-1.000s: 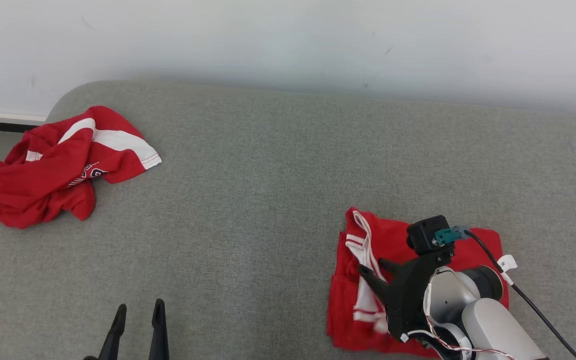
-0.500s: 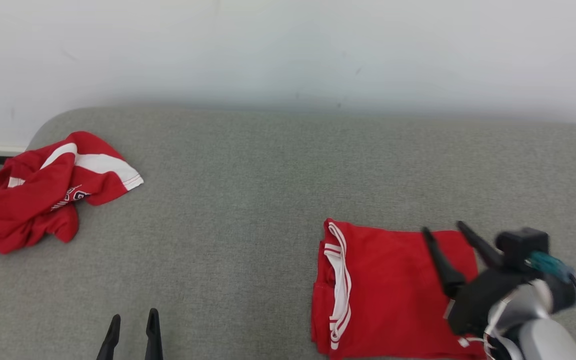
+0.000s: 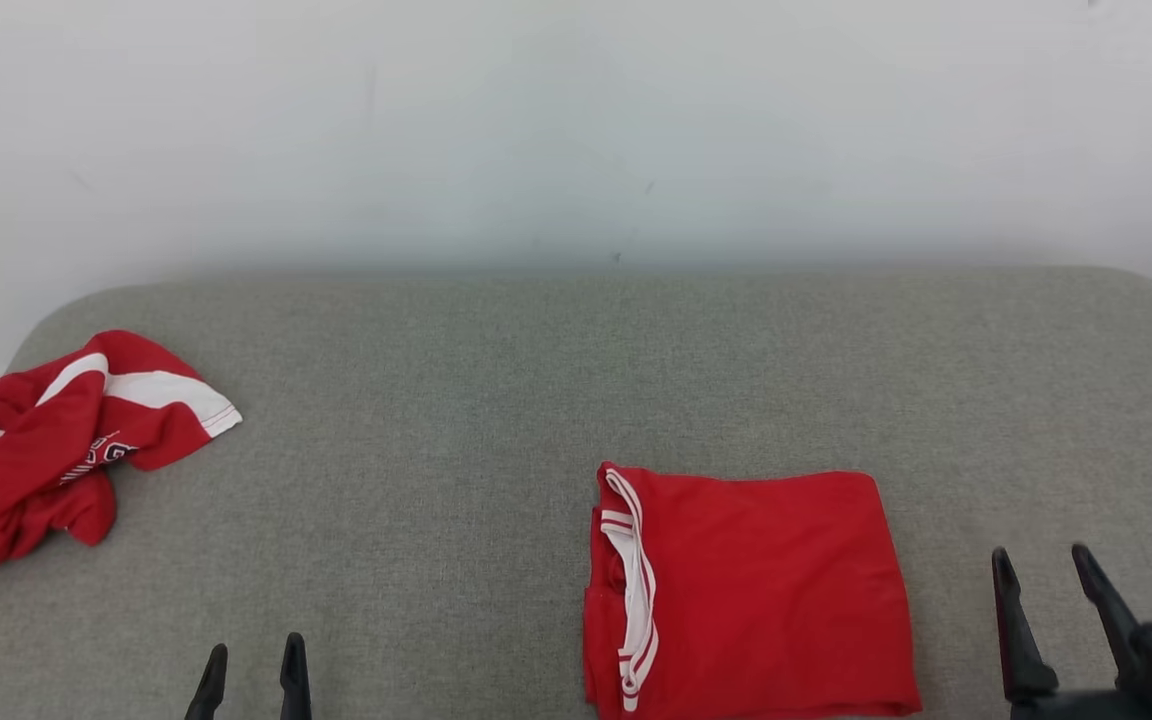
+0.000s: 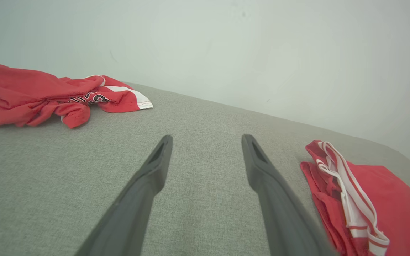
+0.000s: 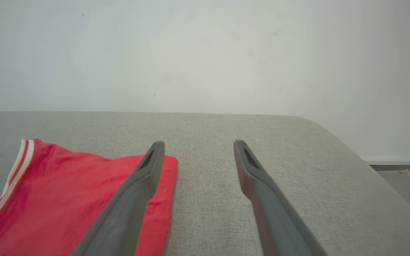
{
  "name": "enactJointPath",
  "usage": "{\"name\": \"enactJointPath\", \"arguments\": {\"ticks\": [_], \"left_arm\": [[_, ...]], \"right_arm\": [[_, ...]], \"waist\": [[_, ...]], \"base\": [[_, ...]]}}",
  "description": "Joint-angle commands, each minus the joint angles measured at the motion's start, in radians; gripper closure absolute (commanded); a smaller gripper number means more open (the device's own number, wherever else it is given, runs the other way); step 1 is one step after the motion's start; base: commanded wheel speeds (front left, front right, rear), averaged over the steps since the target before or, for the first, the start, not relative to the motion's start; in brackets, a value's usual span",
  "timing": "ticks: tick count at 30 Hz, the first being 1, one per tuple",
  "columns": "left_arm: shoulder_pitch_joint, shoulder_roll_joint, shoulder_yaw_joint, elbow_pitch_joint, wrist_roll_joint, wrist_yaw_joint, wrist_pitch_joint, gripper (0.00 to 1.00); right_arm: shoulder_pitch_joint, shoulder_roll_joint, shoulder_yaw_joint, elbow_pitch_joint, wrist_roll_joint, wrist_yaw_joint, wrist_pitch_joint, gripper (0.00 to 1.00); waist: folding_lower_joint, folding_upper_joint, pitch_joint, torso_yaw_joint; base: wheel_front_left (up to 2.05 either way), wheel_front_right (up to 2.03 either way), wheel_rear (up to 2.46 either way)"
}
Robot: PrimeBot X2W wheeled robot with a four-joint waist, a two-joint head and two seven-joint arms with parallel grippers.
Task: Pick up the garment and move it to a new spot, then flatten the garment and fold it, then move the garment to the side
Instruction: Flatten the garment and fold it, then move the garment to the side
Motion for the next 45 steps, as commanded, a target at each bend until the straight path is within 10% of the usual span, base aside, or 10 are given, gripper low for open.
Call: {"name": "enactJointPath", "arguments": {"ticks": [1,45], "left_arm": [[0.016,0.006,0.001,0.007,0.018,0.001,-0.003,0.0],[0.007,-0.017,0.033,0.077,0.01,0.001,-0.003,0.0]], "right_arm": [[0.025,-0.001,0.001,0.005,-0.003,-0.002,-0.024,0.0],[0.057,0.015,0.142,0.054,0.058,-0.002,-0.069,0.0]], "waist": [[0.0001,0.0,-0.016,-0.009],[0.0001,0.0,-0.016,-0.007]], "base": [[0.0,0.0,0.0],[0.0,0.0,0.0]]}}
